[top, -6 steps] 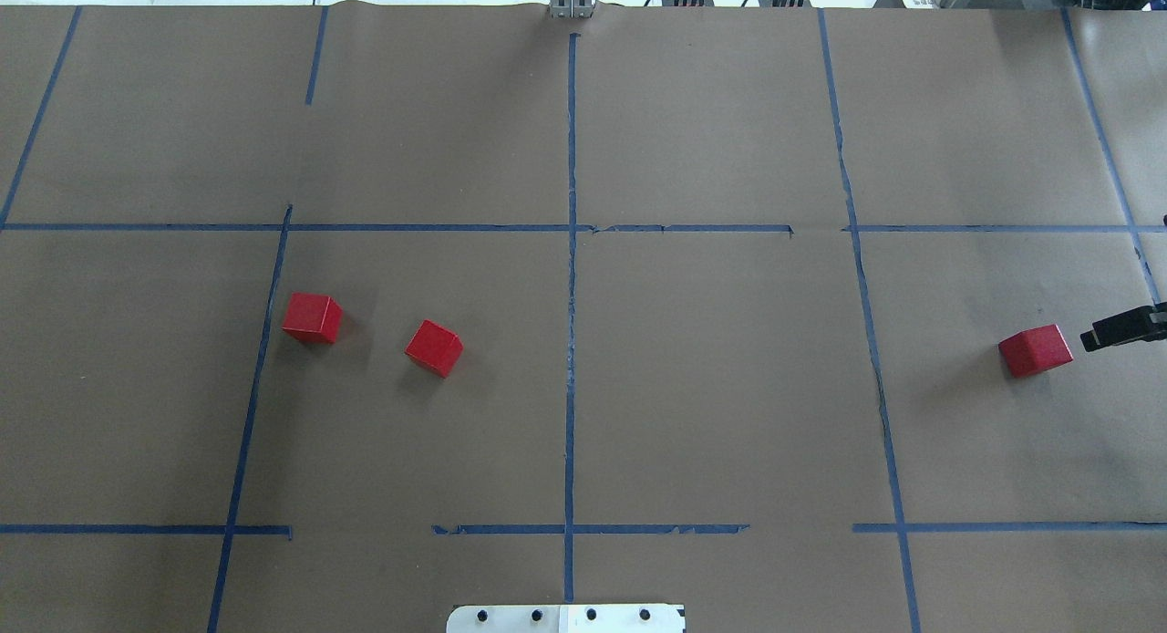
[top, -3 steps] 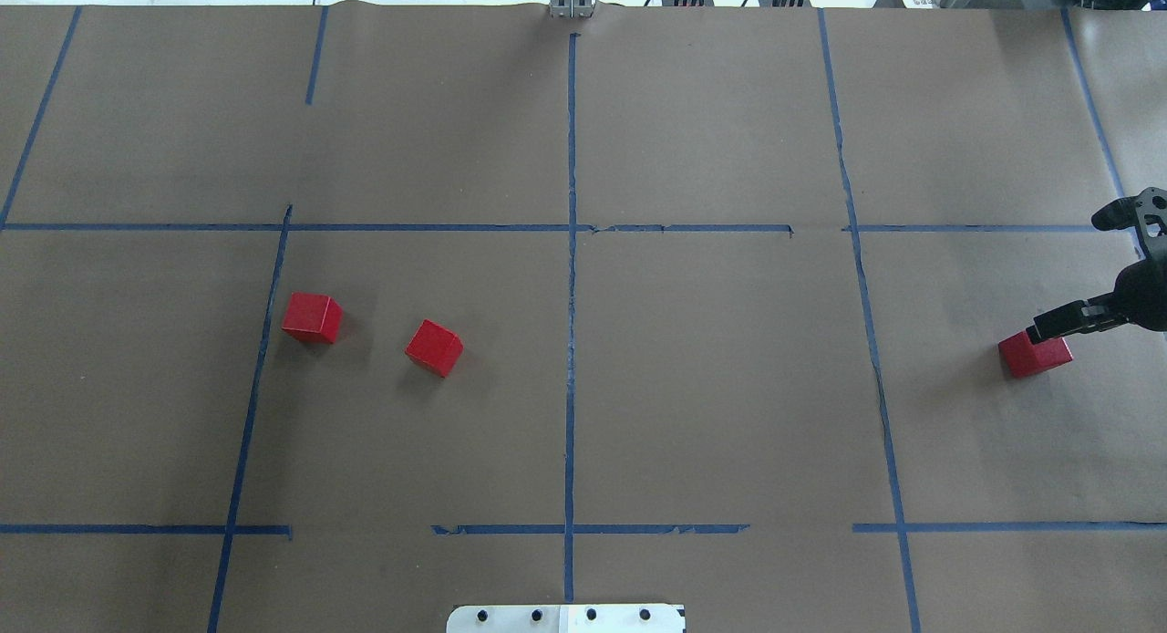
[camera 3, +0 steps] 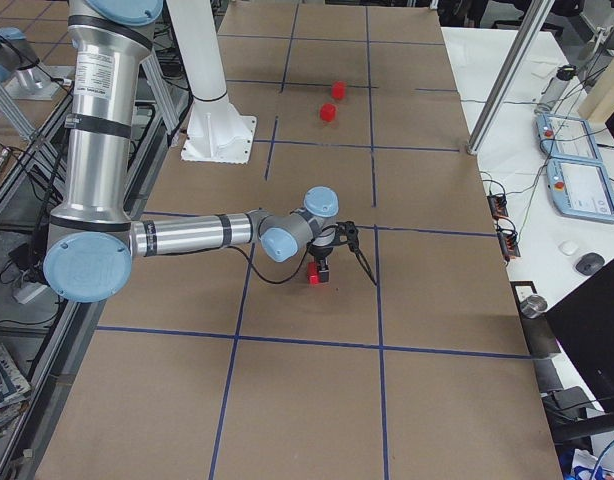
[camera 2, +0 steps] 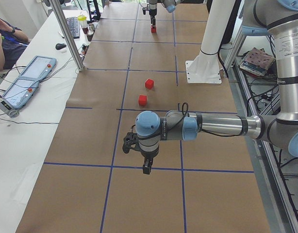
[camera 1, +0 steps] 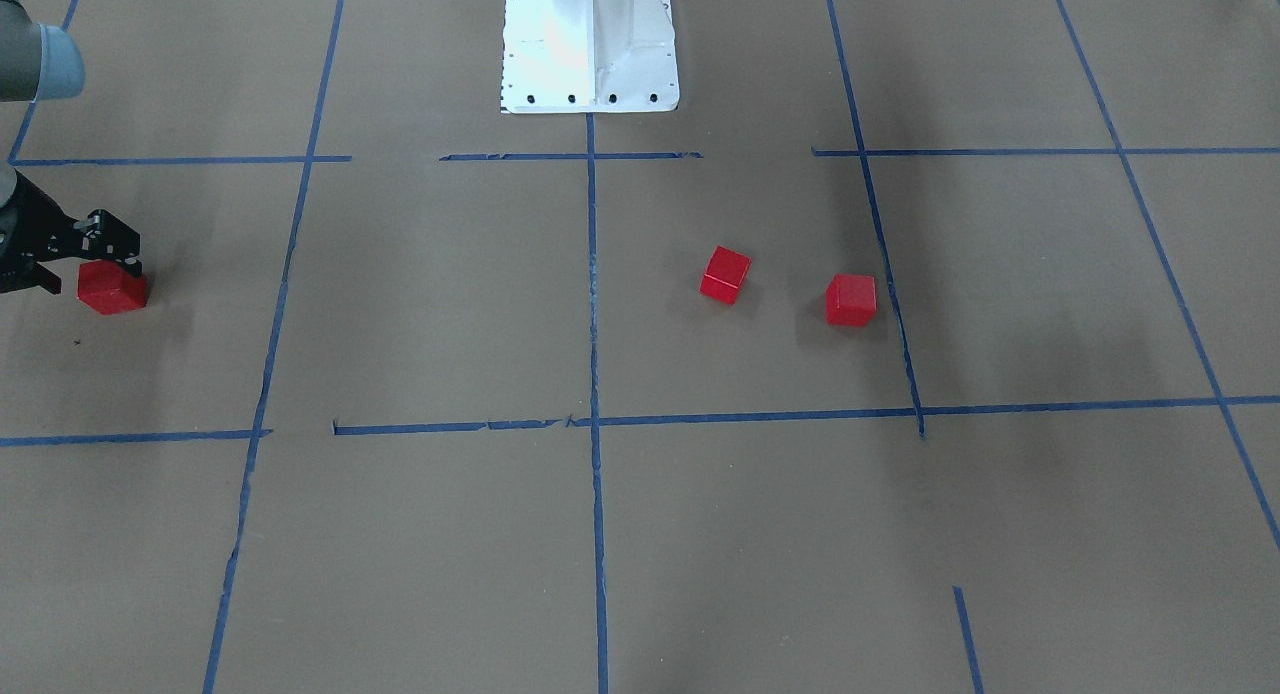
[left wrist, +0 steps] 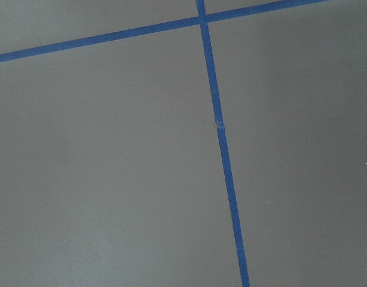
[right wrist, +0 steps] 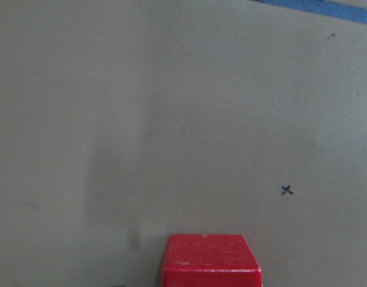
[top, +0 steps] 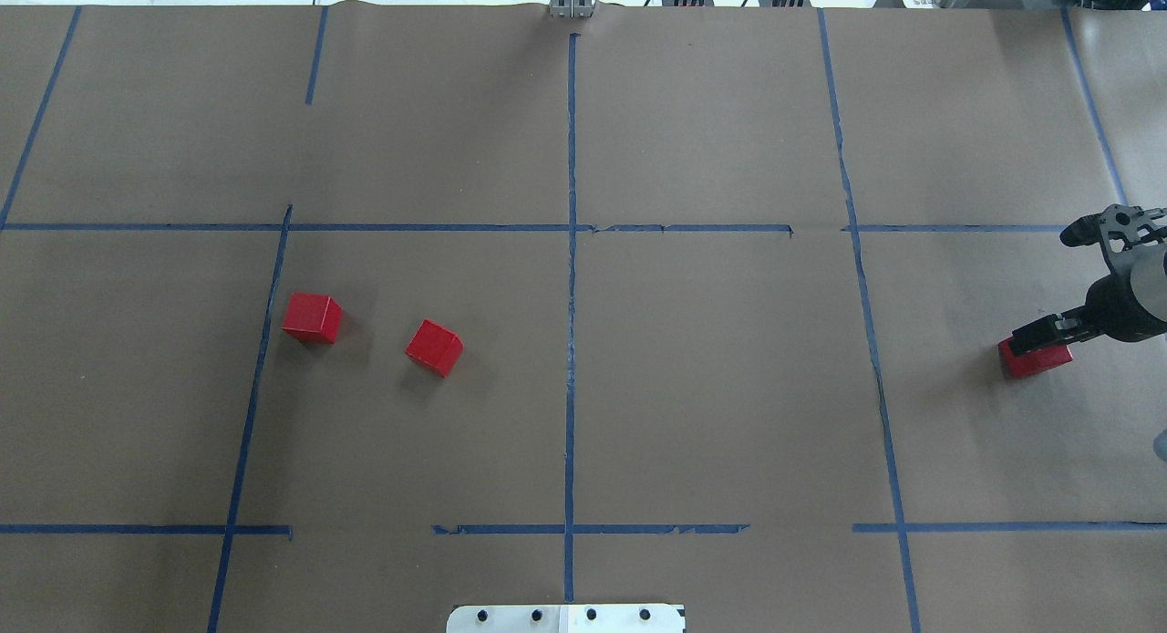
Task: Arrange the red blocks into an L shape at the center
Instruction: 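Reach the right gripper down and grasp the lone red cube, then carry the red cube with the right gripper and lower it at the grid center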
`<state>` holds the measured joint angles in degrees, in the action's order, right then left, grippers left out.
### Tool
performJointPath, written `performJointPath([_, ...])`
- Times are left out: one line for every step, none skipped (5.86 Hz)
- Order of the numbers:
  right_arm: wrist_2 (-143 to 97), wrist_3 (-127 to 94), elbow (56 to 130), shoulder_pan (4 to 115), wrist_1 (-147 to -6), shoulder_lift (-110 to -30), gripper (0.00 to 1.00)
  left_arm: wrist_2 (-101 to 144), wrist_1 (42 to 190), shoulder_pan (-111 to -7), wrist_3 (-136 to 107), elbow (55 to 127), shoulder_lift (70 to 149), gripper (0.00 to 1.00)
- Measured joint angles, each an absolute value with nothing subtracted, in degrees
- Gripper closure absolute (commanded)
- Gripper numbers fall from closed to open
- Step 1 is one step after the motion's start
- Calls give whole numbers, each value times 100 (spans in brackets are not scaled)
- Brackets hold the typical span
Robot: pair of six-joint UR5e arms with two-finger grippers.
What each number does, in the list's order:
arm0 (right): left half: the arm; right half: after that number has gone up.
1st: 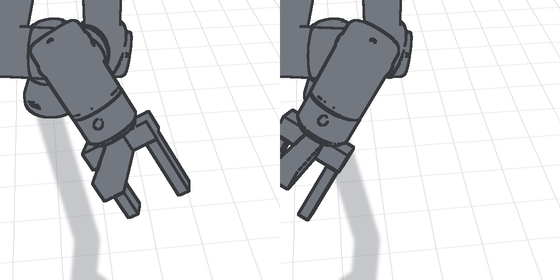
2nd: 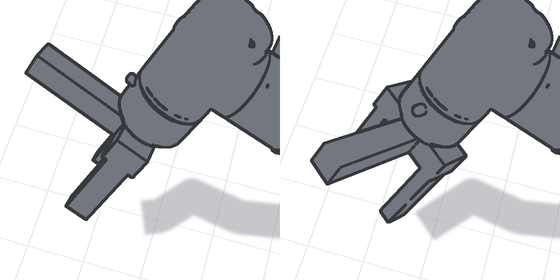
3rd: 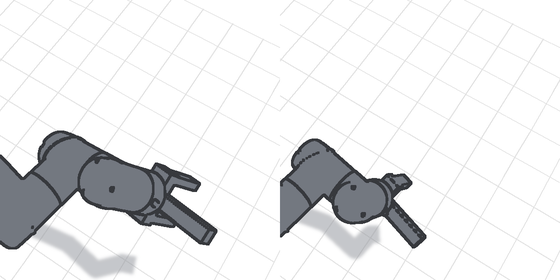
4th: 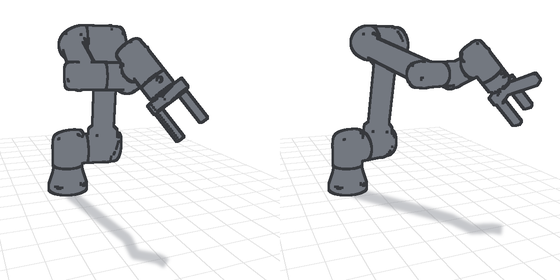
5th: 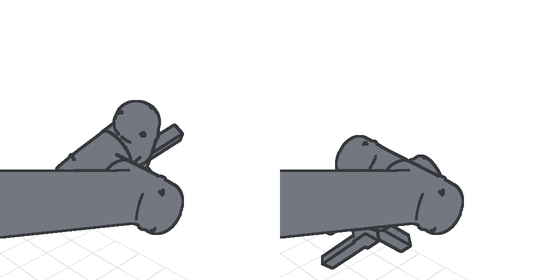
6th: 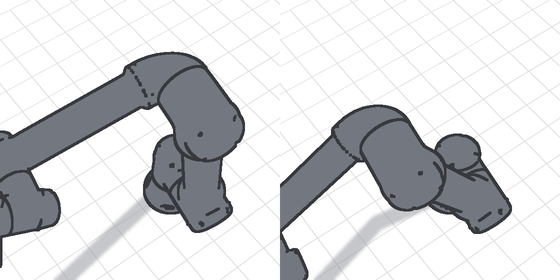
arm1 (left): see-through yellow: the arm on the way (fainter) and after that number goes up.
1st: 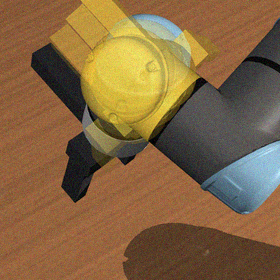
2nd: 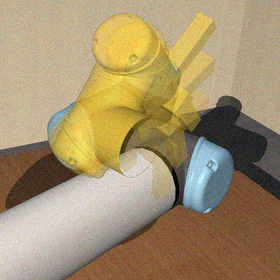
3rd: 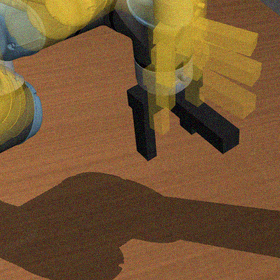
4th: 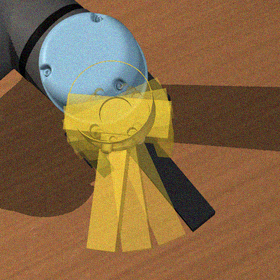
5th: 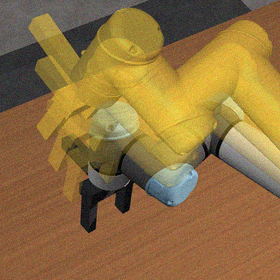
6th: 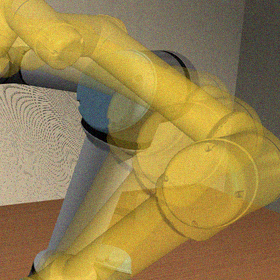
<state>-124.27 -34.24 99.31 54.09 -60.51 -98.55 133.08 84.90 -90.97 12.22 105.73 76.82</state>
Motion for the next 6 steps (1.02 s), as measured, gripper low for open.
performJointPath([-12371,-3412,9833,5312,-6052,-9850,22,13307,8490,-9097,1222,10573,7679,0])
performJointPath([-12304,-3412,9762,5212,-6049,-9846,54,13307,8490,-9097,1222,10573,7678,0])
performJointPath([-12268,-3412,9738,5168,-6049,-9845,77,13307,8490,-9097,1222,10573,7677,0])
performJointPath([-12259,-3412,9756,5159,-6053,-9844,83,13307,8490,-9097,1222,10573,7675,0])
performJointPath([-12271,-3434,9903,5159,-6078,-9840,83,13309,8488,-9097,1222,10573,7674,0])
performJointPath([-12291,-3528,10161,5155,-6235,-9760,80,13313,8486,-9097,1222,10573,7675,0])
